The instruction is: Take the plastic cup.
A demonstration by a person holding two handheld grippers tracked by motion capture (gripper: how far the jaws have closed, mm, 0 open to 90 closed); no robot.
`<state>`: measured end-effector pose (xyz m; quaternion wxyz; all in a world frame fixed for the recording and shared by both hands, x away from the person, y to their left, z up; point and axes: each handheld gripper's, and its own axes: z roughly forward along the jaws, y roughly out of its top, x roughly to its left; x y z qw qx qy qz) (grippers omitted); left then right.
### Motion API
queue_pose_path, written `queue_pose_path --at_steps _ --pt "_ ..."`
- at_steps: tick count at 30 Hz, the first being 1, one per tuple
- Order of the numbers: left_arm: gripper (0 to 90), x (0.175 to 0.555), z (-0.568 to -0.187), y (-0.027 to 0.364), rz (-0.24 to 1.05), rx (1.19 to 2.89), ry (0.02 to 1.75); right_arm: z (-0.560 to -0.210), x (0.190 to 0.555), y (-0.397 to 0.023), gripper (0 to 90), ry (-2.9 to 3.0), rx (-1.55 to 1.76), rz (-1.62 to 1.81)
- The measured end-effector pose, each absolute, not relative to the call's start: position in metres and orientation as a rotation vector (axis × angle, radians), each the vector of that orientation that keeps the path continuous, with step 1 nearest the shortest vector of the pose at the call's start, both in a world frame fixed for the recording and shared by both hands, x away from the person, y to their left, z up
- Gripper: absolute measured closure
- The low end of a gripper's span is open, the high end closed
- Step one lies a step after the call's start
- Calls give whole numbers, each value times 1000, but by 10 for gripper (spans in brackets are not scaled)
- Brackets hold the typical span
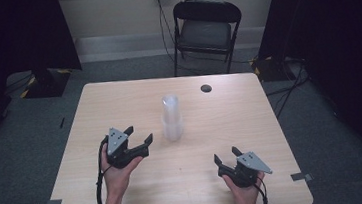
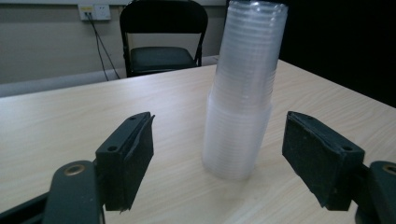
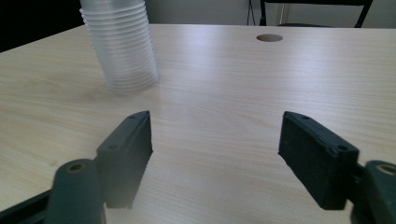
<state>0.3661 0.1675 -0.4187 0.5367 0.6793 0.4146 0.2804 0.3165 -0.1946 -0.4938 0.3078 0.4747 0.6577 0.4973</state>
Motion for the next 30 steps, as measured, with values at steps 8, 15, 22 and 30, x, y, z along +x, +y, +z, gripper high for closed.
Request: queue_pose_path --at_steps 8,15,22,30 --pt "257 382 -411 157 568 1620 939 -494 317 -194 170 1754 1248 1311" --pt "269 397 -400 147 517 1640 921 -494 317 -194 161 1751 1246 1316" --pt "277 412 -390 137 547 1662 906 -494 315 -194 164 1738 1231 1319" --pt "235 427 -385 127 580 1703 879 -494 315 -193 165 1743 1227 1320"
